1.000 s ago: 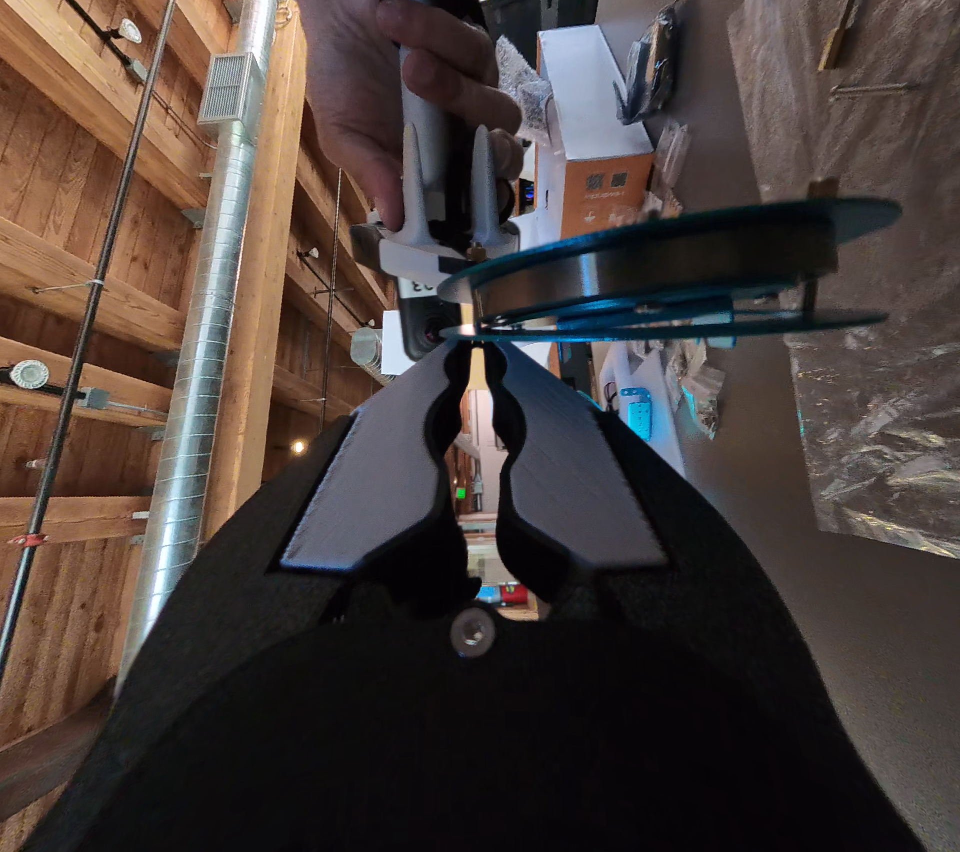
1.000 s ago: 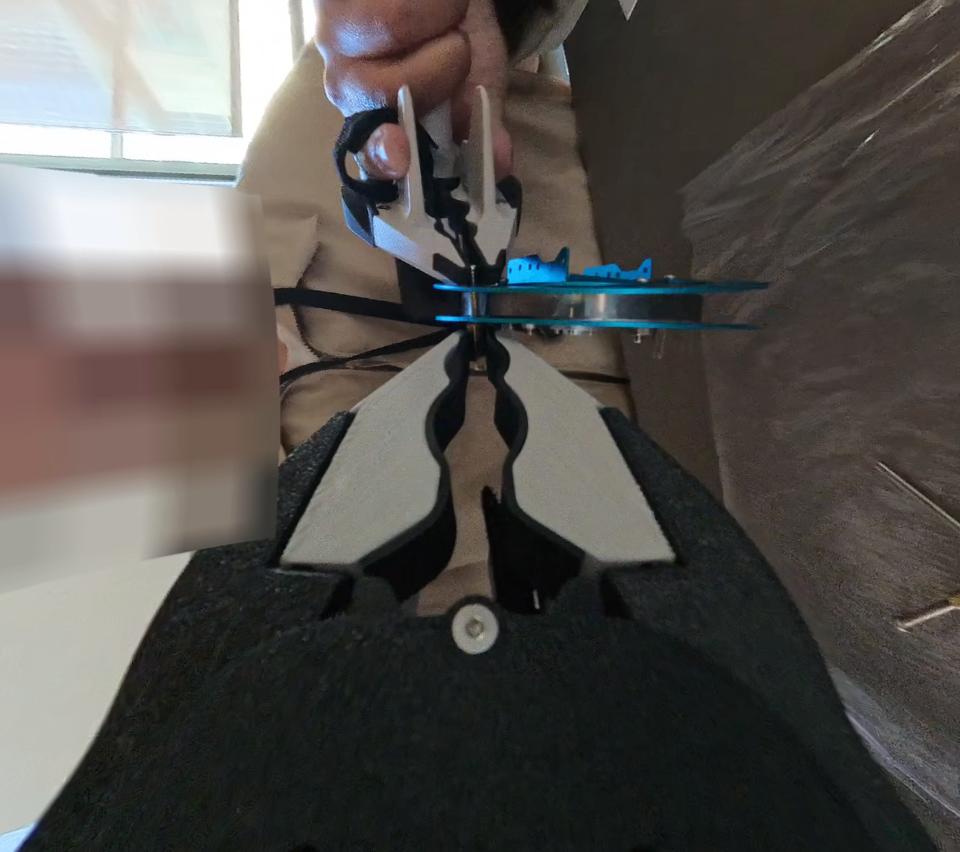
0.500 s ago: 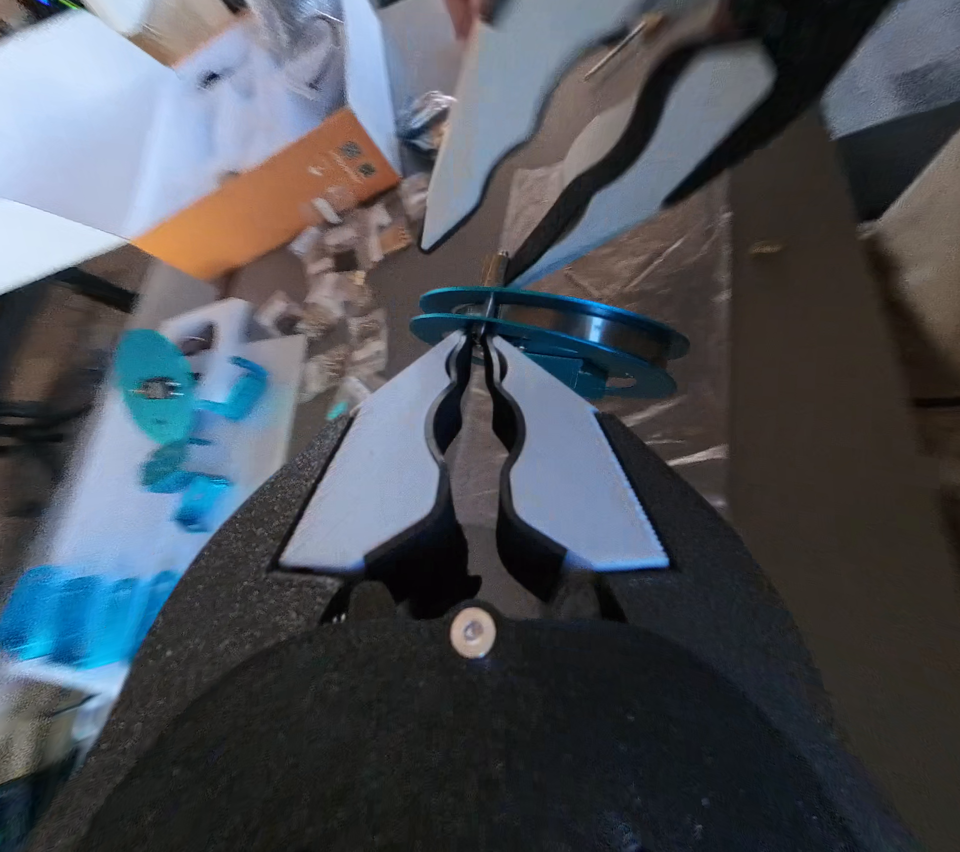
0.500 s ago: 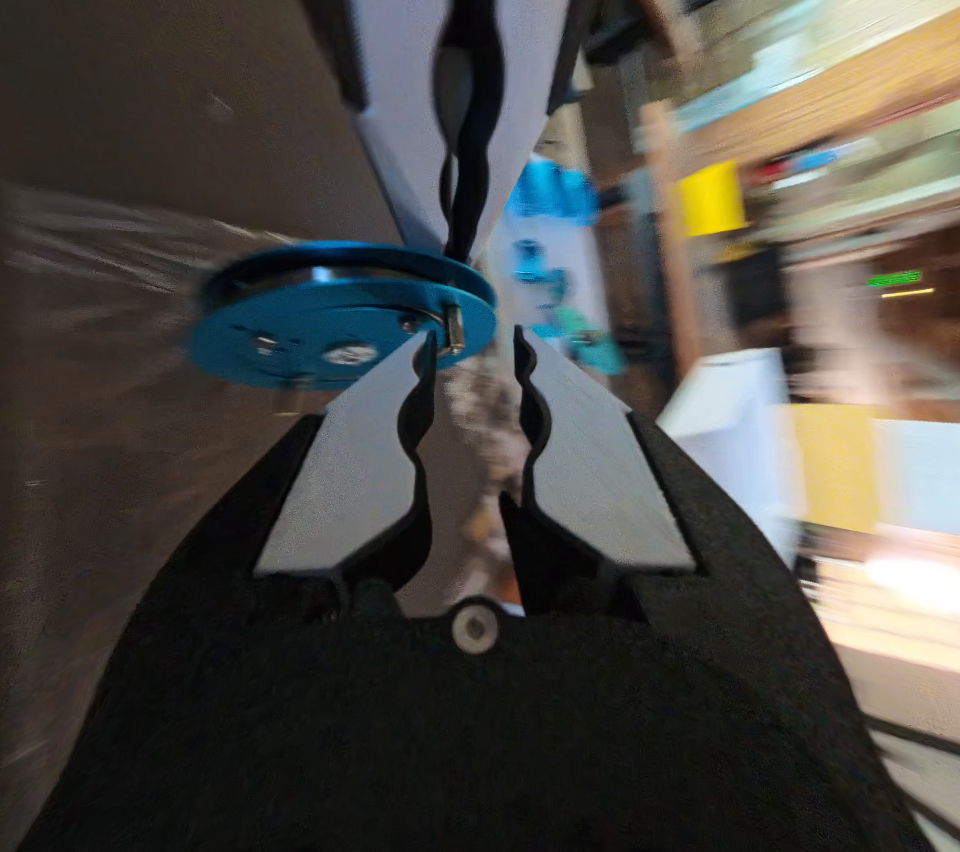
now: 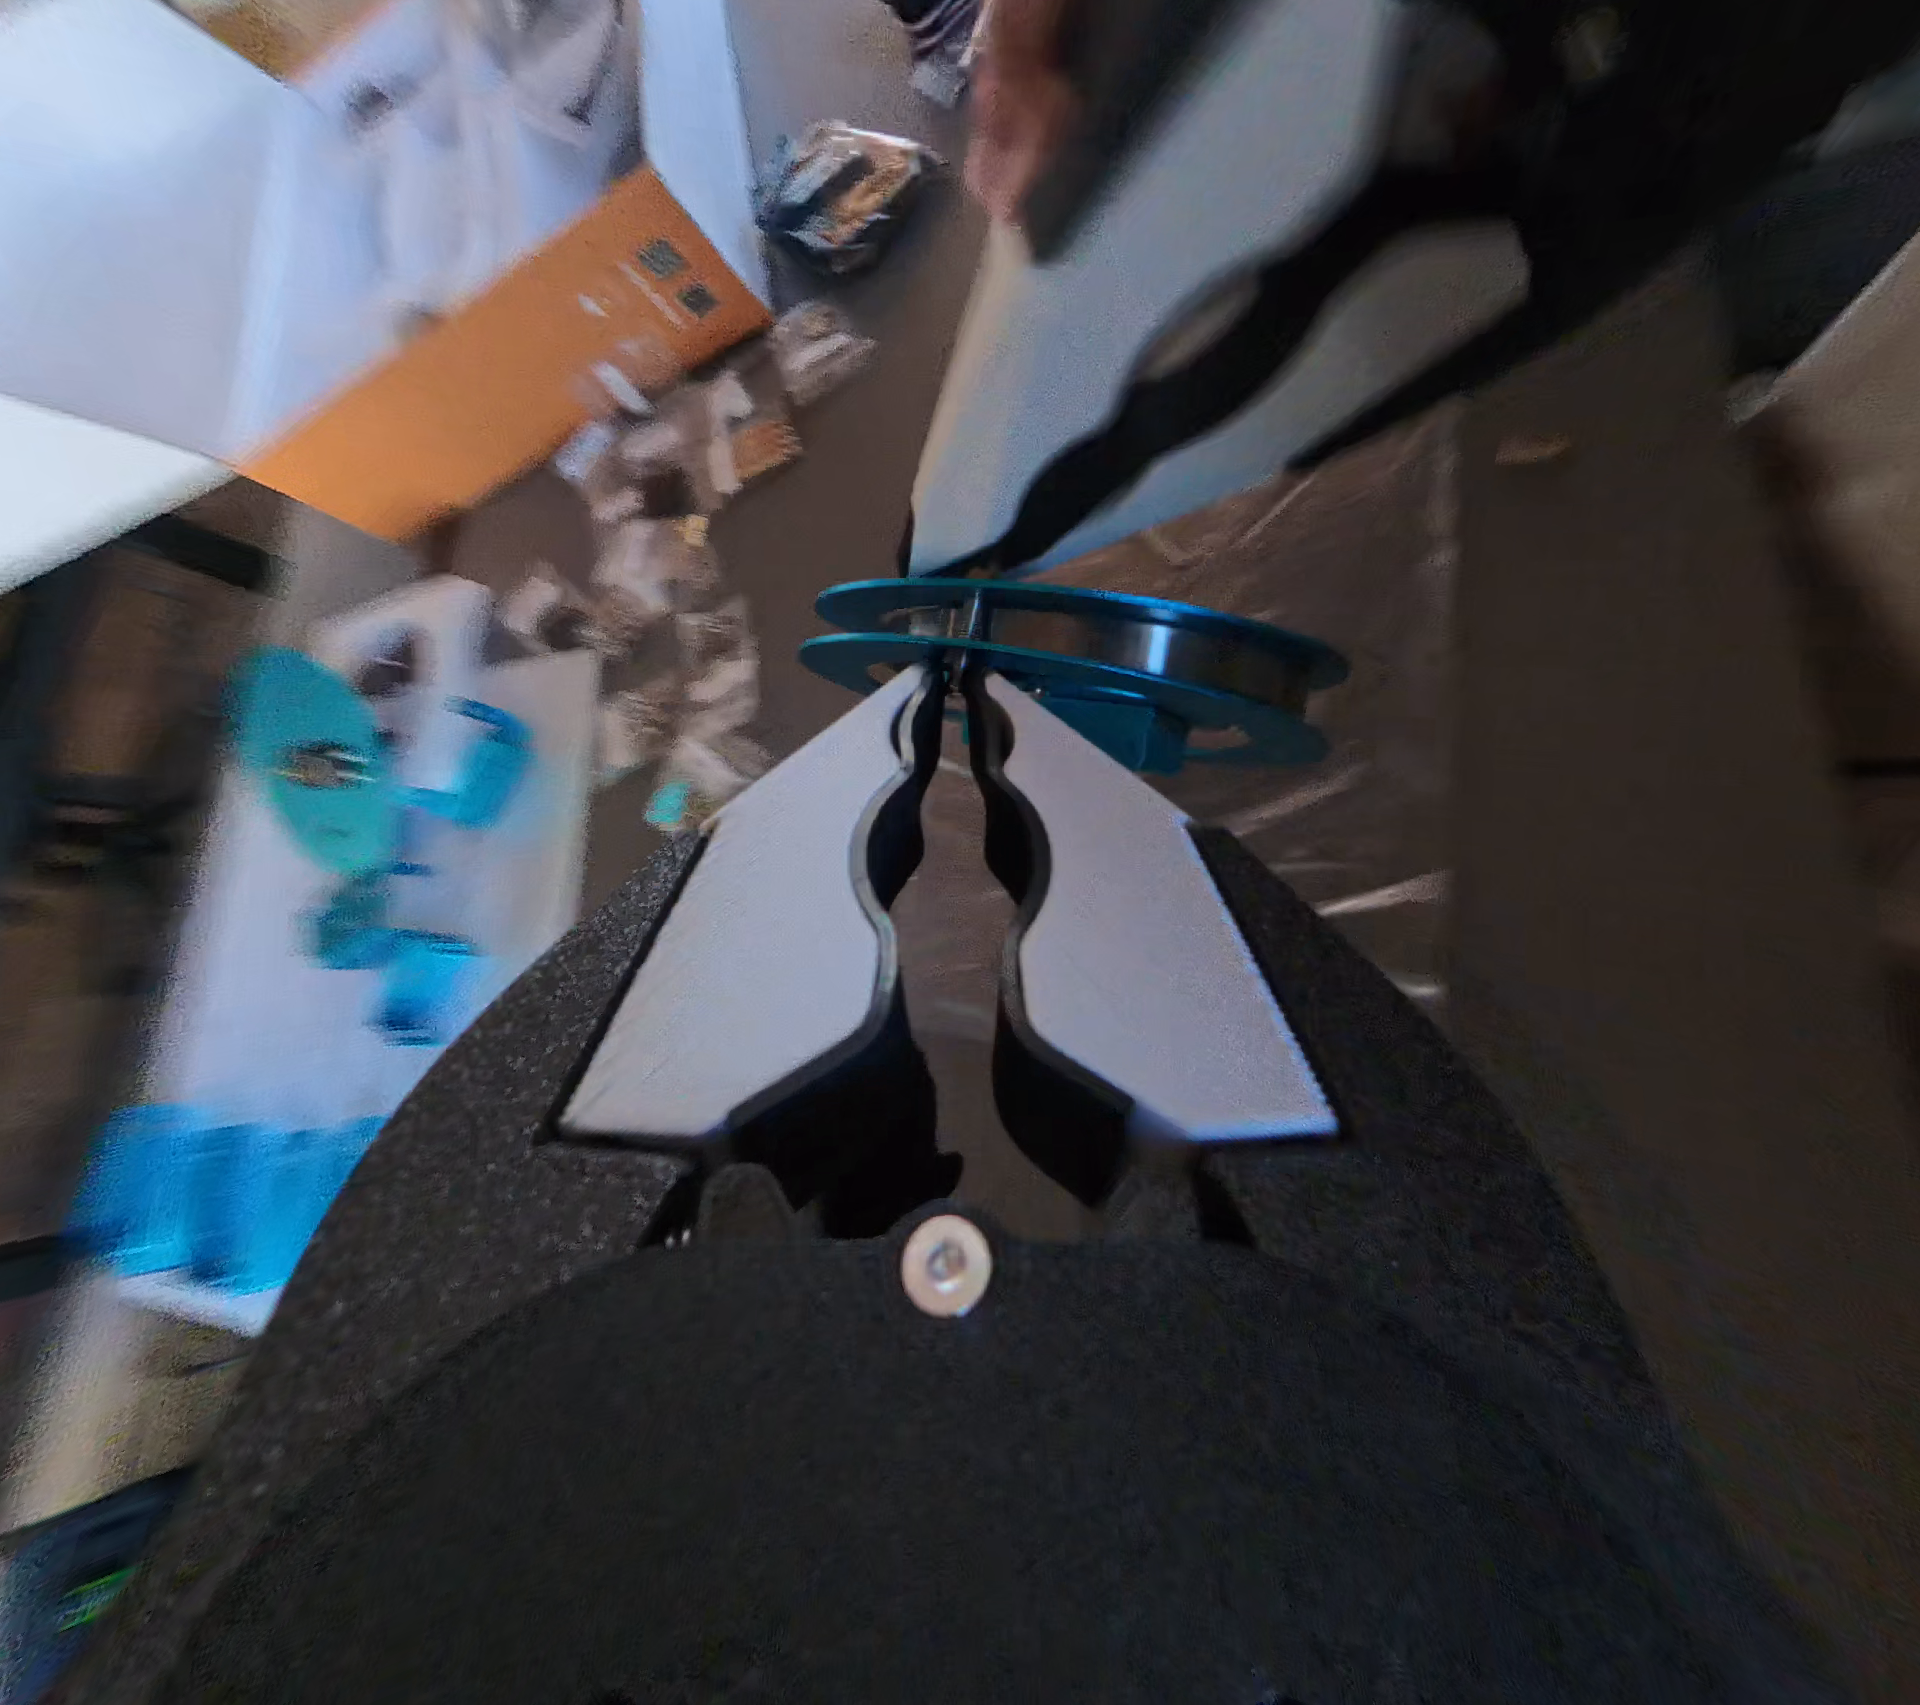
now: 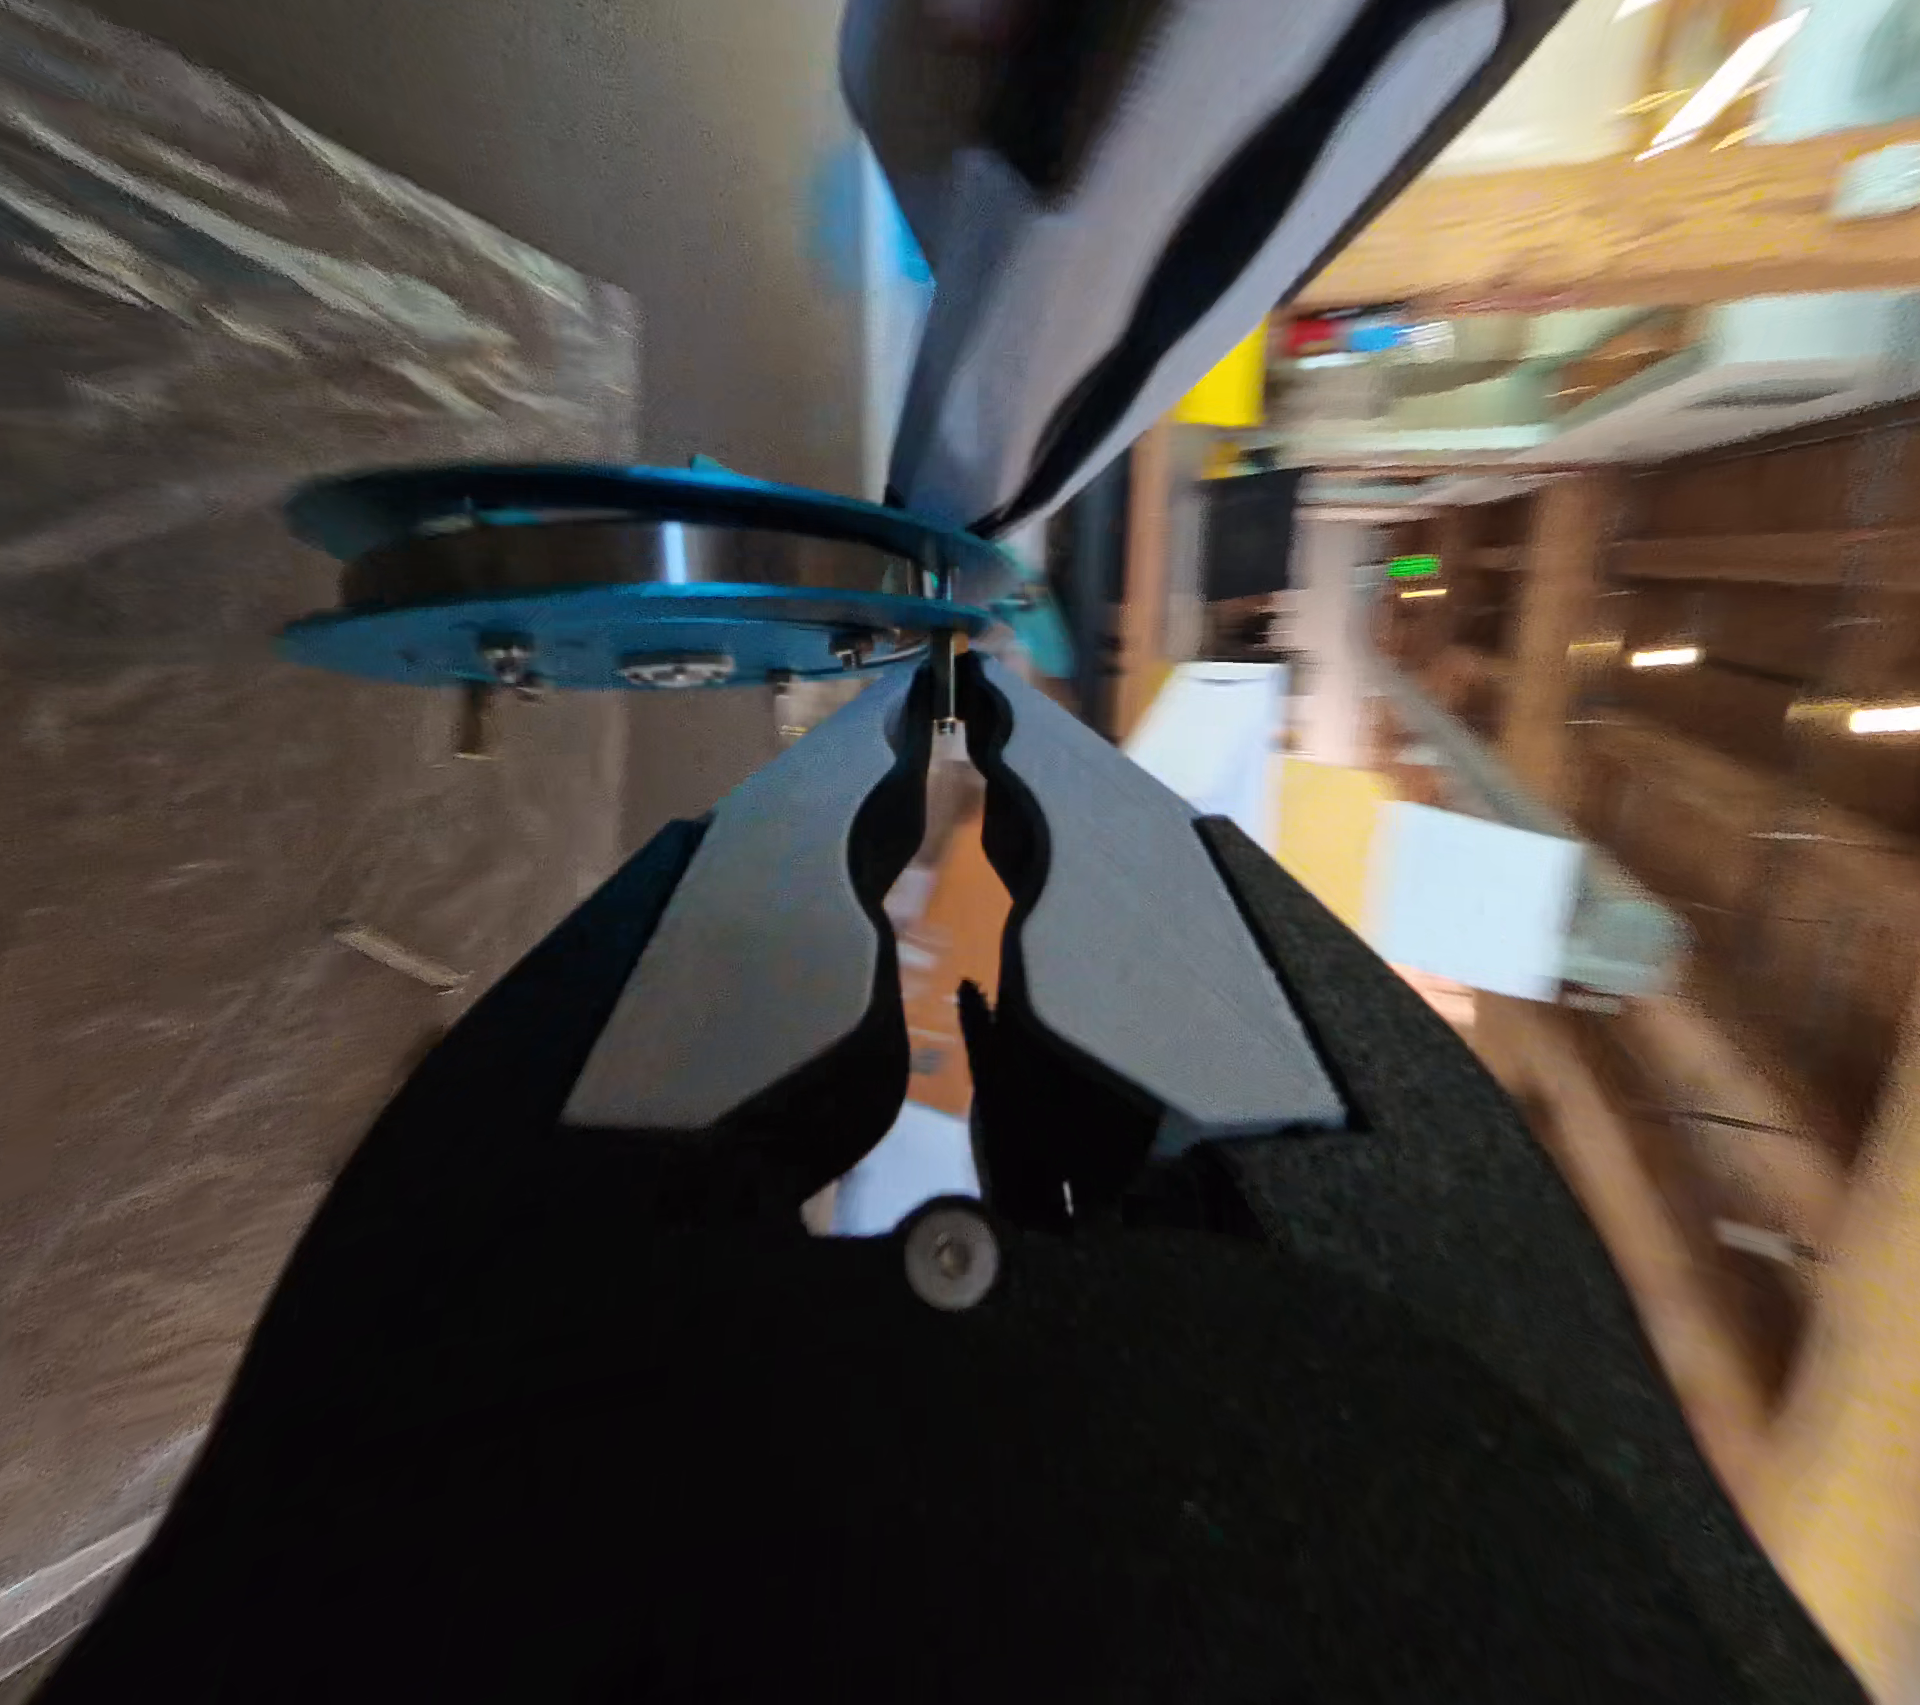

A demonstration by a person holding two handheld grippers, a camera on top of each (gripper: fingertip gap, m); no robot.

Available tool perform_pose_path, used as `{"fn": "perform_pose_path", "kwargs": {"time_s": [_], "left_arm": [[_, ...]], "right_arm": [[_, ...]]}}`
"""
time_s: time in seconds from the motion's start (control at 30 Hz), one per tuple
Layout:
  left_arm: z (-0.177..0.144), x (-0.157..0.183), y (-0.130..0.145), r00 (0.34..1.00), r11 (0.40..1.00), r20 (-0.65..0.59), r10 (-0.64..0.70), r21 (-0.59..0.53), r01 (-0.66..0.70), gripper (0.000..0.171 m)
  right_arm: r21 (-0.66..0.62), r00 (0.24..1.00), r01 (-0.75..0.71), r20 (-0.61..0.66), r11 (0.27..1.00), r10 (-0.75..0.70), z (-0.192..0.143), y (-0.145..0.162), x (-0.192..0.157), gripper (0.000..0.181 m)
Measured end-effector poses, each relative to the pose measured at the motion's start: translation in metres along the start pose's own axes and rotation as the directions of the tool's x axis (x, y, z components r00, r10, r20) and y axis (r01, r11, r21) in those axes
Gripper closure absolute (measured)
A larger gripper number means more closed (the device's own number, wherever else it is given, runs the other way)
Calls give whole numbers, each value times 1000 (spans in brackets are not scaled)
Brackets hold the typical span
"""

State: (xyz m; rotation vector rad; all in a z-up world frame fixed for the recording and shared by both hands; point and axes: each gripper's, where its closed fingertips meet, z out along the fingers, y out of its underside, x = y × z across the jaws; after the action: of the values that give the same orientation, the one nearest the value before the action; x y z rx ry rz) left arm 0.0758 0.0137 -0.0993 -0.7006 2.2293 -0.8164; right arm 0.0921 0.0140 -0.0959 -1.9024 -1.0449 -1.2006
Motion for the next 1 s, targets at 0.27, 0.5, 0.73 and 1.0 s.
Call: {"fn": "perform_pose_path", "kwargs": {"time_s": [0.27,0.5,0.73,1.0], "left_arm": [[-15,-12,-24,588,762,531,611,-191,-619,170],[-26,-8,-40,381,647,641,666,-242,-723,170],[-23,-19,-25,836,920,434,335,42,-390,170],[-15,-12,-12,998,994,47,-34,106,29,170]], "right_arm": [[-291,189,-703,803,649,565,-23,-11,-6,178],[-836,-802,-437,529,333,276,-60,-27,14,177],[-449,-150,-753,829,481,539,-28,-17,7,168],[66,940,-263,240,963,241,-10,3,24,157]]}}
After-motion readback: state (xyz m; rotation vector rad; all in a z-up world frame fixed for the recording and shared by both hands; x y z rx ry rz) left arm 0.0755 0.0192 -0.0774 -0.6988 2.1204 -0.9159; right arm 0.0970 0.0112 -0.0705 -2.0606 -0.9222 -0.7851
